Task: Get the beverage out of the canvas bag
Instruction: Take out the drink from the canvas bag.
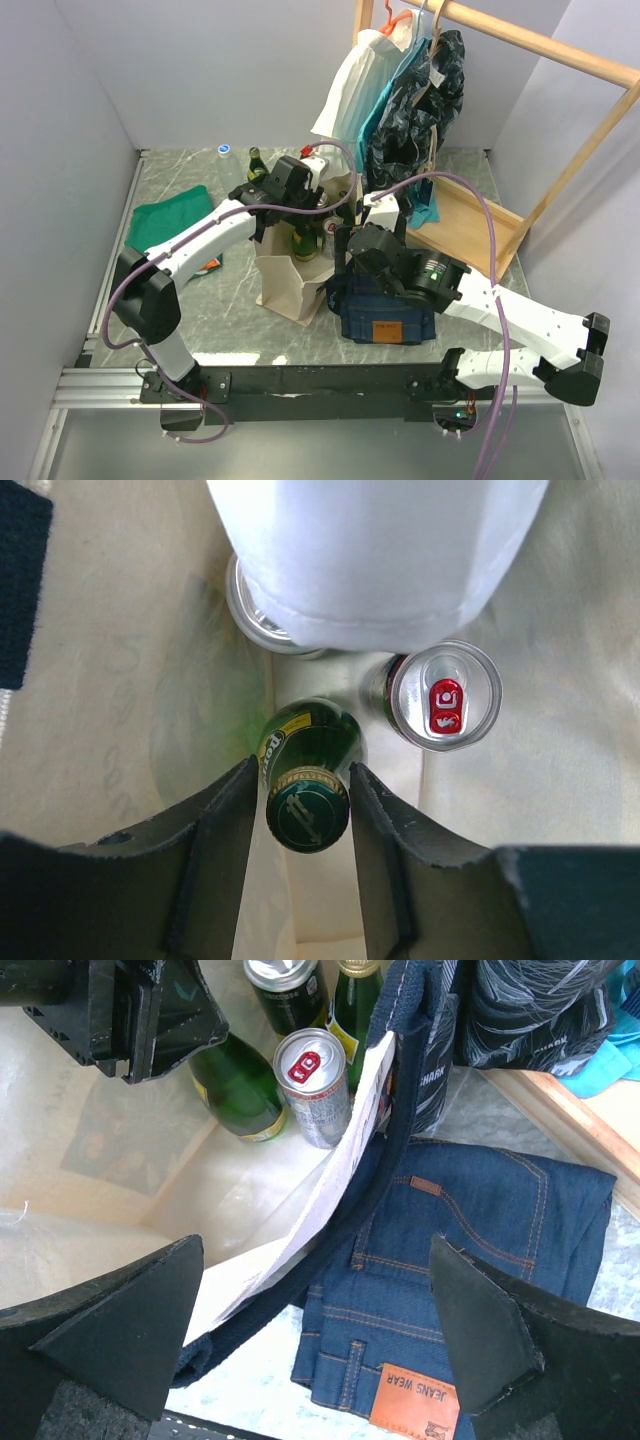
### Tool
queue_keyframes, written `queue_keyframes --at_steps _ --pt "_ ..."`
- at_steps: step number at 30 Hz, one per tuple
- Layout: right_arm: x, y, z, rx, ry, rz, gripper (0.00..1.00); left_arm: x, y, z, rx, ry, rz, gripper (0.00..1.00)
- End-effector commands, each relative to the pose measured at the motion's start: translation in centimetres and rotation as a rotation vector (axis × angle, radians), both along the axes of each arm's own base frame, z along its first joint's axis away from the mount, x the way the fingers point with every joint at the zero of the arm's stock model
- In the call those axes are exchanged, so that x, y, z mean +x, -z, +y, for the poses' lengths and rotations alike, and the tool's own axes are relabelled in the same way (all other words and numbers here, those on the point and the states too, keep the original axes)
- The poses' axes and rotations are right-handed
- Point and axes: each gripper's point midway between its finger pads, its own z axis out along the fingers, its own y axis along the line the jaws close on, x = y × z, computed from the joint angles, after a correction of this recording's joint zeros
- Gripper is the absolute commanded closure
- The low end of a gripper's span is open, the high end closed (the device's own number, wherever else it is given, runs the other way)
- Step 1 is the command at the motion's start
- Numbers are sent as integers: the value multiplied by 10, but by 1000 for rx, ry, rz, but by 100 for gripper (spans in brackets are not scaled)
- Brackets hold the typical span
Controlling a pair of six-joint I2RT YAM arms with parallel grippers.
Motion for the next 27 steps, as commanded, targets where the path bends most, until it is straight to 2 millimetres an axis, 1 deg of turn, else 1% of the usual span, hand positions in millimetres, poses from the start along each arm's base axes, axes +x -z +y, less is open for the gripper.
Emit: queue_keyframes --at_steps 1,9,15,16,18,19,22,27 --pt "3 -8 -3 34 13 -26 0 4 -10 -8 -29 8 -27 56" --pt "3 -9 -3 35 14 -27 0 3 -8 -9 -24 13 -21 63" --pt "3 -8 -3 36 14 -24 0 1 -6 -10 -21 21 -15 77" --pt "3 -8 -3 35 13 -22 0 1 -5 -10 -19 21 -15 81" --pt "3 -8 -3 35 12 -23 0 1 -7 -10 -21 21 -18 84" --pt "3 -9 -3 38 12 -25 0 1 -6 -11 -19 26 -15 91" --pt "3 -10 -4 37 13 -27 0 0 -7 -11 -20 25 -18 99" --pt "4 -9 -4 36 15 -25 0 -1 -8 -10 -21 30 -22 99"
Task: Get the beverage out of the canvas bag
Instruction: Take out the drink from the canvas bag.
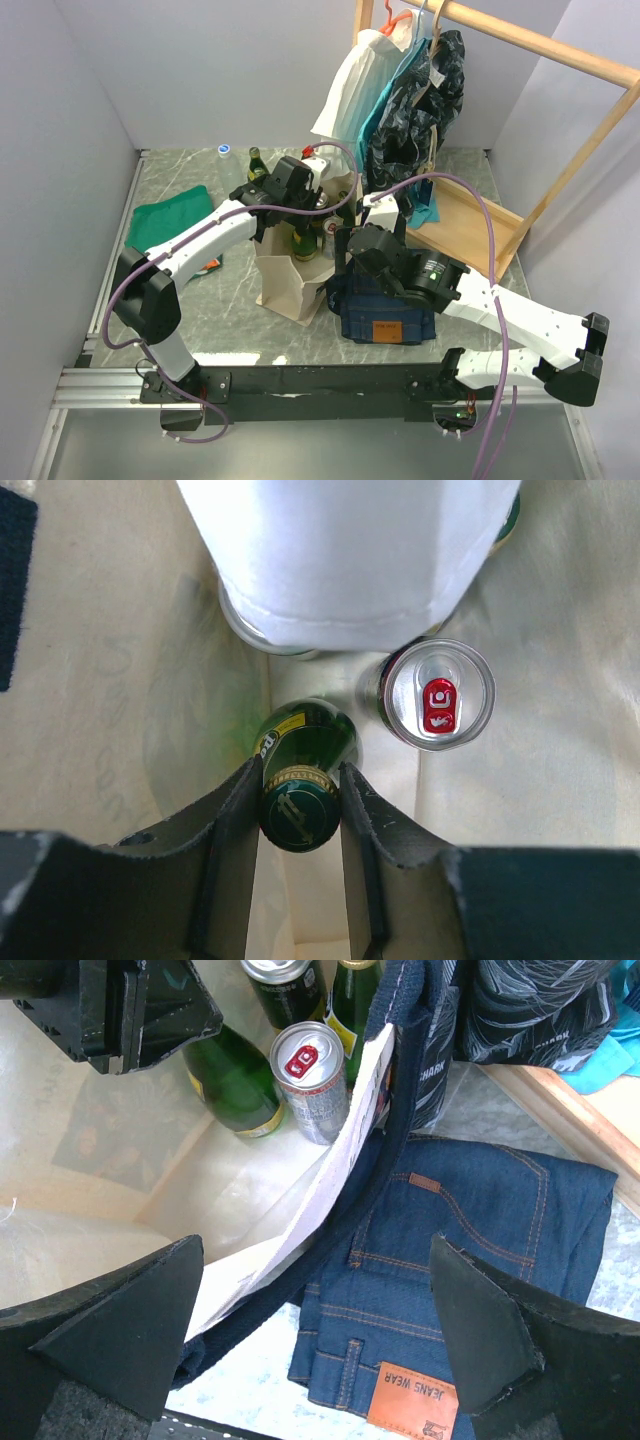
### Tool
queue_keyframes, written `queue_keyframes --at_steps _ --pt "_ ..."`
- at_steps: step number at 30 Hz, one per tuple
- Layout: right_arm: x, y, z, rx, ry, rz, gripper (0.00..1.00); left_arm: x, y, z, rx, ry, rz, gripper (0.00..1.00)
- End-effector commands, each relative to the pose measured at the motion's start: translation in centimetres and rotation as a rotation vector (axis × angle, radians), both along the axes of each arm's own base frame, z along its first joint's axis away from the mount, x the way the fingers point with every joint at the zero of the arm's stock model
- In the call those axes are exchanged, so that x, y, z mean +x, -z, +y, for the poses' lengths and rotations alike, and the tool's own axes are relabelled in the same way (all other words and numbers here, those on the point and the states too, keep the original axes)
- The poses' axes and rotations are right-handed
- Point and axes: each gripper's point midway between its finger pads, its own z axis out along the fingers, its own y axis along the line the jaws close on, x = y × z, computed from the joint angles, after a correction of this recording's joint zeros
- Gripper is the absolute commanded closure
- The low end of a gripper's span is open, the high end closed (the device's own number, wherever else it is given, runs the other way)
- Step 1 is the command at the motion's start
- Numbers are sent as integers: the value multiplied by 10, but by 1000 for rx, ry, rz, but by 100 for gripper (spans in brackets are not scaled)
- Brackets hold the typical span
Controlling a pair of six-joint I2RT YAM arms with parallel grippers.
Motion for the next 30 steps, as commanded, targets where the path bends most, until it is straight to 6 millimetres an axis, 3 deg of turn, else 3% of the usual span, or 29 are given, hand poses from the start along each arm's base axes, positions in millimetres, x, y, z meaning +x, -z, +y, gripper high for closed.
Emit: queue_keyframes --at_steps 1,15,20,24,27,28,30 --pt "3 -13 -4 42 18 -34 0 0 -9 -7 -19 23 -25 99" --pt "3 -15 -6 38 19 -40 0 2 -52 -7 -24 5 -103 99" --pt "3 -14 -4 42 12 -40 0 1 -60 -6 -31 1 -121 99" --pt "4 -12 -4 36 16 -36 0 3 -50 -5 -12 -9 -104 99" --pt "3 -12 -3 35 9 -34 0 2 -41 -5 7 -10 -76 95" --pt "4 -12 -4 33 12 -34 0 2 -39 -5 10 -14 -69 86" --pt "4 -11 -5 29 15 -32 0 2 -36 -4 20 -19 -62 78"
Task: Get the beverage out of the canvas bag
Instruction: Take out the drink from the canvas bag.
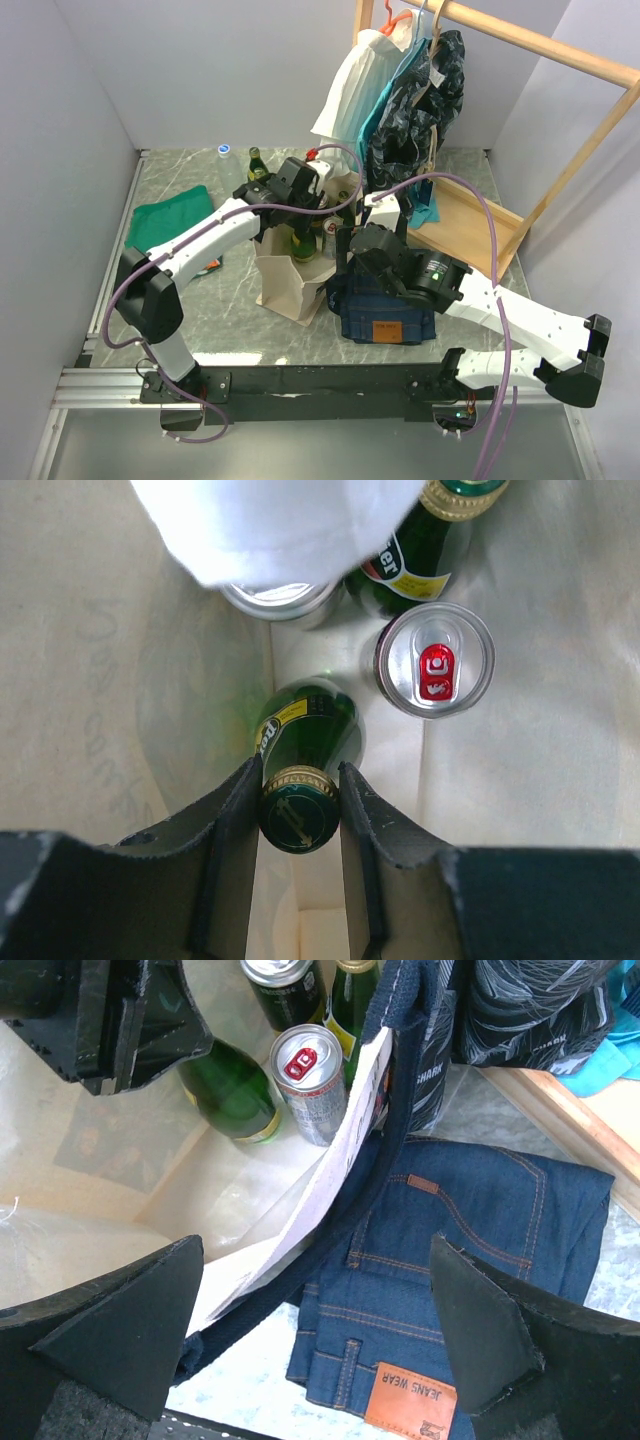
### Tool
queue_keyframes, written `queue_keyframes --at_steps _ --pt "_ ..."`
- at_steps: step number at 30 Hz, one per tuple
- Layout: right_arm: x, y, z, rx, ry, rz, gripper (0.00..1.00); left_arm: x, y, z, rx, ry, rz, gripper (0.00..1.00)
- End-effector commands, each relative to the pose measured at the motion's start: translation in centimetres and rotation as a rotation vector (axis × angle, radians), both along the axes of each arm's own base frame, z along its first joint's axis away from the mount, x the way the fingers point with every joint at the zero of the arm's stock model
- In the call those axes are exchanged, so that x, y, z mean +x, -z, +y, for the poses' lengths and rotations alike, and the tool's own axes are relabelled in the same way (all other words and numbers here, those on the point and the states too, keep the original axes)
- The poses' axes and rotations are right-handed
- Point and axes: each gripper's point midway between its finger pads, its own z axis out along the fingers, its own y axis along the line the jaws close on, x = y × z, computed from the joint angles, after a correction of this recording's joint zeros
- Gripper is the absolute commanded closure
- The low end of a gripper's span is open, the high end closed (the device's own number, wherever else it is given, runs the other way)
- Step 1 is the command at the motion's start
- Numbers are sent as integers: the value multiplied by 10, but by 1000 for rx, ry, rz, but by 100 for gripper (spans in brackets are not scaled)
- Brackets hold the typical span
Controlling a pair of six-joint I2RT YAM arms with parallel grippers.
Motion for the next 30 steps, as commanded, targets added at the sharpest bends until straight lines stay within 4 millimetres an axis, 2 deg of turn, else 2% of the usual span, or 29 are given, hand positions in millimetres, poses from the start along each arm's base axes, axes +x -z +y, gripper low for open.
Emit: queue_keyframes --at_steps 1,4,10,23,30 --pt "4 -9 -3 27 16 -28 0 14 -34 -7 -41 -21 -93 70" --pt "4 -8 -2 27 14 -25 0 14 -34 -5 -42 -24 -103 59" --pt "5 -8 0 33 13 -24 0 13 -35 -2 -39 -30 -110 50" --pt "4 -9 -2 36 14 -24 0 13 -26 -1 -25 -37 -96 49" --pt "3 -7 -2 33 15 -21 0 14 -23 -2 -26 -33 -93 51"
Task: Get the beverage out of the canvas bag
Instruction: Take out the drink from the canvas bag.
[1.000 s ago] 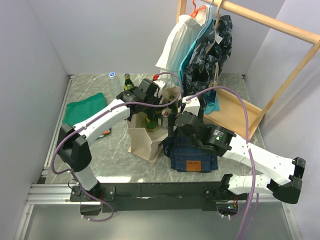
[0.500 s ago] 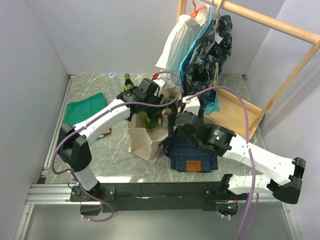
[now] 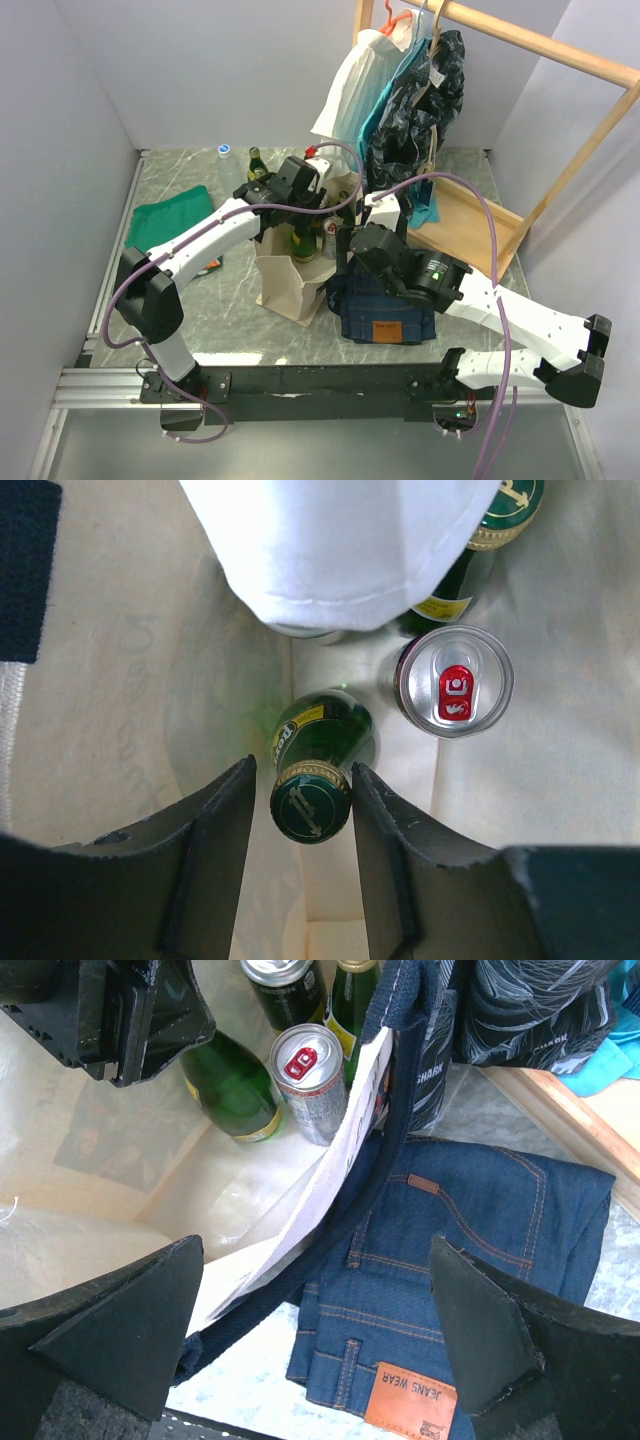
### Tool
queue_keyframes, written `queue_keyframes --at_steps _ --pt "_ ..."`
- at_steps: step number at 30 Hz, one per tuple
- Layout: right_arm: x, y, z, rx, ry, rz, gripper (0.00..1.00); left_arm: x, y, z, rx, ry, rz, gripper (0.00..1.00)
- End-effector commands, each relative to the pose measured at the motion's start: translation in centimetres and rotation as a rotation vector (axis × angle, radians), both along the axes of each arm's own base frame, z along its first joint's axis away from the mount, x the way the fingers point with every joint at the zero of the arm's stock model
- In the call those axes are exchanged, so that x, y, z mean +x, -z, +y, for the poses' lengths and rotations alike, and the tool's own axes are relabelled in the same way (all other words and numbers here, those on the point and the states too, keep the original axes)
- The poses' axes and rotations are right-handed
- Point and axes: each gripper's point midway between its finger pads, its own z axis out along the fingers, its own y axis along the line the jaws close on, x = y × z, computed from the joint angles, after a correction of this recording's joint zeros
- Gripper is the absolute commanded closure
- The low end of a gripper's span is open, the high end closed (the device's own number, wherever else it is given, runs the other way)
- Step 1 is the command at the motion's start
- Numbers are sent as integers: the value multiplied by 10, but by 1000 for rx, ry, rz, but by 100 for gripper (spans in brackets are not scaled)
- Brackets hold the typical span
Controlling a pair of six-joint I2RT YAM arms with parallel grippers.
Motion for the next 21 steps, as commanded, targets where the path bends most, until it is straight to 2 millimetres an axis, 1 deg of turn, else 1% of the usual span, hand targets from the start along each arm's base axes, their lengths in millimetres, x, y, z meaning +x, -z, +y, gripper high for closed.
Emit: queue_keyframes --at_steps 1,3,7,15,21 --pt "3 -9 -2 36 18 -26 0 4 -21 -6 -46 7 -59 51" --pt "3 -8 -2 35 18 -25 0 3 -20 -9 -54 18 -55 49" --pt "3 -7 -2 32 18 -24 0 1 -16 -11 -51 35 -37 49" --pt "4 -8 -1 36 16 -25 0 1 -9 -8 -26 29 -21 48" --pt "4 -4 0 28 17 -17 0 1 -7 -8 -19 29 -13 48"
